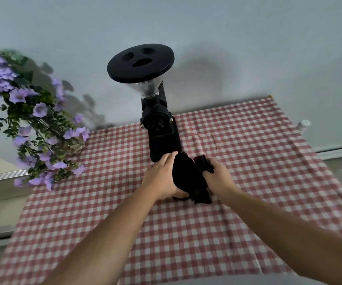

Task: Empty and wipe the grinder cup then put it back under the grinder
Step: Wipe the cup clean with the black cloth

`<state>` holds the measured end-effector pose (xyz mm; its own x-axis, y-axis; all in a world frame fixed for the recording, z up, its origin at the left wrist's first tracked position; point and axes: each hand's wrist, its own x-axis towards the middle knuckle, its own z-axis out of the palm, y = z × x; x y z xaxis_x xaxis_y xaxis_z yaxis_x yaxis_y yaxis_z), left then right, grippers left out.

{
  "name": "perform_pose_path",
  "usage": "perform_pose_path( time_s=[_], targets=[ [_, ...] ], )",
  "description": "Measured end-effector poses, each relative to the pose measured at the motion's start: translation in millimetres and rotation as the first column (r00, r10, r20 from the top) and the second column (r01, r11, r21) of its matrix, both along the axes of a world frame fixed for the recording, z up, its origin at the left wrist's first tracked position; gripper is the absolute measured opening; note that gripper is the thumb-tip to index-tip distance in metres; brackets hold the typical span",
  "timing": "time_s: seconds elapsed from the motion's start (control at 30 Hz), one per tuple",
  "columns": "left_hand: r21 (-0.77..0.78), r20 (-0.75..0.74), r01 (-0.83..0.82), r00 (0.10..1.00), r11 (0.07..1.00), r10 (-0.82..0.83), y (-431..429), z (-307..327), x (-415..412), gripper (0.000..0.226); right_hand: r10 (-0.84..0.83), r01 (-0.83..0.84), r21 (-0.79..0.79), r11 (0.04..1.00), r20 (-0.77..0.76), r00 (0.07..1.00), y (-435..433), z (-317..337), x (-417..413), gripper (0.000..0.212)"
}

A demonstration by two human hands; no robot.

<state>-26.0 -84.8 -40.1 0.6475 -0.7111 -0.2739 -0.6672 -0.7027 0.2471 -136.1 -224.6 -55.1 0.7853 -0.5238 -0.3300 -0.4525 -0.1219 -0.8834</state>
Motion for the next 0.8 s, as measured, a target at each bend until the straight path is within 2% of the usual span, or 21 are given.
perform_pose_path(
  time_s=[0.1,0.17,0.3,0.4,0.5,0.6,0.67,0.73,0.8],
  targets=[
    [0.007,0.01,0.006,1.0,1.0,-0.006,-0.2,1.5,-0.7,0.126,0.051,-0.051,-0.113,0.992,-0.002,0.999,23.4,-9.0,-16.8,0.049],
    [0.004,0.006,0.019,1.0,1.0,-0.019,0.3,0.8,-0.6,0.126,0.064,-0.064,-0.11,0.992,-0.005,0.998,33.3,-22.4,-30.7,0.054],
    [0.035,-0.026,0.017,1.0,0.999,-0.016,-3.4,3.9,0.9,0.128,-0.013,0.018,-0.084,0.996,0.067,0.998,13.0,-16.3,-6.5,0.051],
    [0.056,-0.006,0.011,1.0,0.998,-0.01,-4.8,5.8,-0.4,0.127,0.193,-0.159,-0.269,0.95,0.105,0.976,20.5,-9.5,-7.5,0.058],
    [0.051,0.01,0.015,1.0,0.999,-0.016,-3.2,3.7,-0.1,0.124,0.388,-0.301,-0.476,0.826,0.093,0.917,34.7,-29.9,-37.4,0.06],
    [0.053,0.005,0.017,1.0,0.998,-0.017,-3.3,2.8,1.1,0.128,0.434,-0.347,-0.541,0.766,0.038,0.9,10.9,-30.6,-34.2,0.051],
    [0.066,0.002,0.007,1.0,0.998,-0.007,-3.4,2.9,0.7,0.13,0.467,-0.37,-0.635,0.678,-0.016,0.884,-11.5,-16.7,-15.3,0.043],
    [0.073,0.01,-0.004,1.0,0.997,0.003,-3.6,2.6,-0.2,0.132,0.519,-0.398,-0.753,0.525,-0.088,0.85,-25.9,-4.8,-0.5,0.039],
    [0.077,0.018,-0.009,1.0,0.997,0.007,-3.7,2.9,-0.1,0.132,0.54,-0.475,-0.817,0.326,-0.251,0.803,-29.4,-0.9,4.0,0.042]
  ],
)
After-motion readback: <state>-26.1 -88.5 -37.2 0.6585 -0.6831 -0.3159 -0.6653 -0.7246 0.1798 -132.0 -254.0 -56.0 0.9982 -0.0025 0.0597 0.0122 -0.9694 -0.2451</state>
